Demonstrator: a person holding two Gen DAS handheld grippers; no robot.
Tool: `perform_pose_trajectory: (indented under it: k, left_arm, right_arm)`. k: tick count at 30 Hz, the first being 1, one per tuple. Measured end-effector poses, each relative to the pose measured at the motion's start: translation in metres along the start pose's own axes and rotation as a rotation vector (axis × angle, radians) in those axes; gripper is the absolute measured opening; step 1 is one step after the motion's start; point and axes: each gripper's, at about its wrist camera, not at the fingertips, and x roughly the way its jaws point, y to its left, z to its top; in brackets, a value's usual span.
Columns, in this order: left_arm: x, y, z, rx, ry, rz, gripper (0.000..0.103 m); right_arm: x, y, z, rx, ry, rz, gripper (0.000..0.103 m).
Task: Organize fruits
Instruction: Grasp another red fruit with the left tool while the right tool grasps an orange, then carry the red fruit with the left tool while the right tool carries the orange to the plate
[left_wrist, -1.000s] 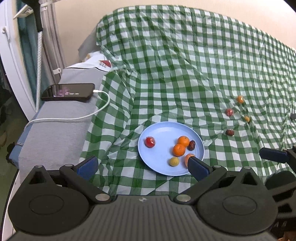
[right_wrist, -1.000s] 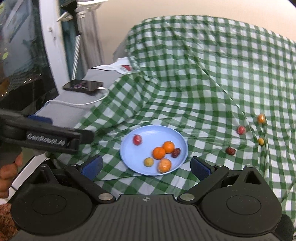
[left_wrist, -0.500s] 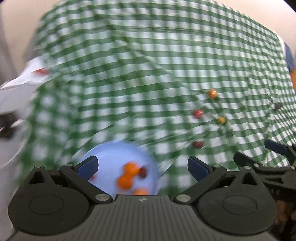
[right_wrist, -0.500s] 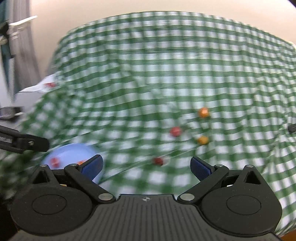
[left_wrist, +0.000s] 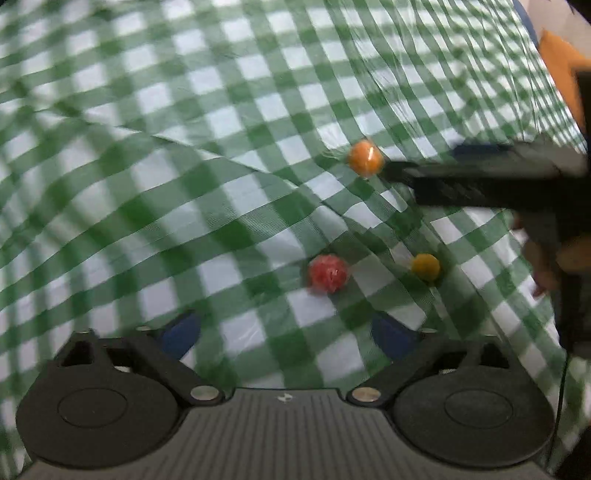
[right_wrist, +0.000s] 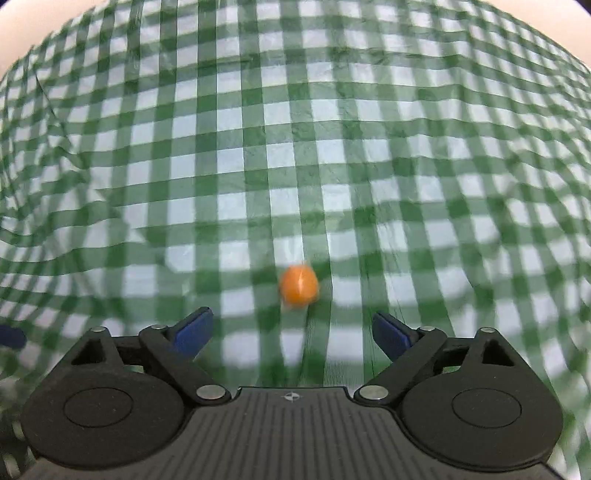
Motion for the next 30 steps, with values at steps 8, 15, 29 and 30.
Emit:
perform_pose_trajectory:
  k: [8, 15, 29, 30]
  left_arm:
    - [0.050, -0.002, 0.015, 0.017, 0.005, -0.077, 0.084]
    - [0.052, -0.008, 0.019, 0.062, -0.013, -0.110, 0.032]
    - [-0.111, 0.070, -0.029, -0.104, -0.125, 0.098, 0.033]
    - [-0.129, 0.074, -0.038, -0.125, -0.126, 0.105, 0.033]
  right_arm:
    - [0.085, -0.010, 0.005, -0.013, 0.064, -0.008, 0.071]
    - [0.087, -0.009, -0.002, -0.047, 0.021, -0.020, 0.038]
    - [-0.082, -0.019, 0.026, 0.026, -0.126, -0.012, 0.038]
    - [-0.100, -0.011, 0.023, 0.016, -0.132, 0.007, 0.038]
